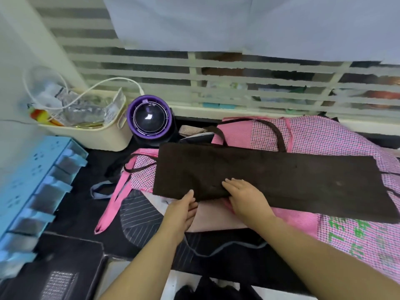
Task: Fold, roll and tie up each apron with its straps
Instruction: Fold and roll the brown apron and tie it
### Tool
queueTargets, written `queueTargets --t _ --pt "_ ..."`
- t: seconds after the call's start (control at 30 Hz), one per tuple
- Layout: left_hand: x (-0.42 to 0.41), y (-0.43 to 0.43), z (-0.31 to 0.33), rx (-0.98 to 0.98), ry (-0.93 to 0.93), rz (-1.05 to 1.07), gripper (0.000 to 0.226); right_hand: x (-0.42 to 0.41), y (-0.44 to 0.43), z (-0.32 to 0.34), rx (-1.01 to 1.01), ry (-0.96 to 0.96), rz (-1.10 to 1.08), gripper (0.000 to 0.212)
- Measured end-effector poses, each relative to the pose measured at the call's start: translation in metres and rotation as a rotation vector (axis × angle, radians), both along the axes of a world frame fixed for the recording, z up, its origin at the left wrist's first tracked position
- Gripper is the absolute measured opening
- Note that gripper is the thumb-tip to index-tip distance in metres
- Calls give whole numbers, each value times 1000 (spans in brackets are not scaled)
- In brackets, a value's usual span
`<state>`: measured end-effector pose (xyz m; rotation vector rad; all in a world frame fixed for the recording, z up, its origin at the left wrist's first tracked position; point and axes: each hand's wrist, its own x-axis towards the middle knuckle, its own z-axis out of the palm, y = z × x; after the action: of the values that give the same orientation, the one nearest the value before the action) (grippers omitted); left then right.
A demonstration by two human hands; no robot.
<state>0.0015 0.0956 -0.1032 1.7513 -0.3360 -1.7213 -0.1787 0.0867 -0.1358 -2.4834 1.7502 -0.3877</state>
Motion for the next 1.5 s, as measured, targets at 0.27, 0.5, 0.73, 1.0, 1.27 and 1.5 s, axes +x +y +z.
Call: queueTargets --t 0.27,0.5,0.73,1.0,1.27,1.5 --pt "27 0 11 -182 564 229 53 -20 37 34 5 -137 13 44" --pt "64 -38 37 -255 526 258 56 -22 45 37 129 -32 88 40" --pt "93 -74 67 -455 429 295 15 -16 42 37 220 14 131 39" --pt "137 -81 87 -754 -195 406 30 -4 44 24 250 30 130 37" --pt "169 -79 77 -391 -517 103 48 17 36 37 357 120 116 46" --pt "97 -18 60 -691 -918 -257 64 30 40 40 391 85 87 55"
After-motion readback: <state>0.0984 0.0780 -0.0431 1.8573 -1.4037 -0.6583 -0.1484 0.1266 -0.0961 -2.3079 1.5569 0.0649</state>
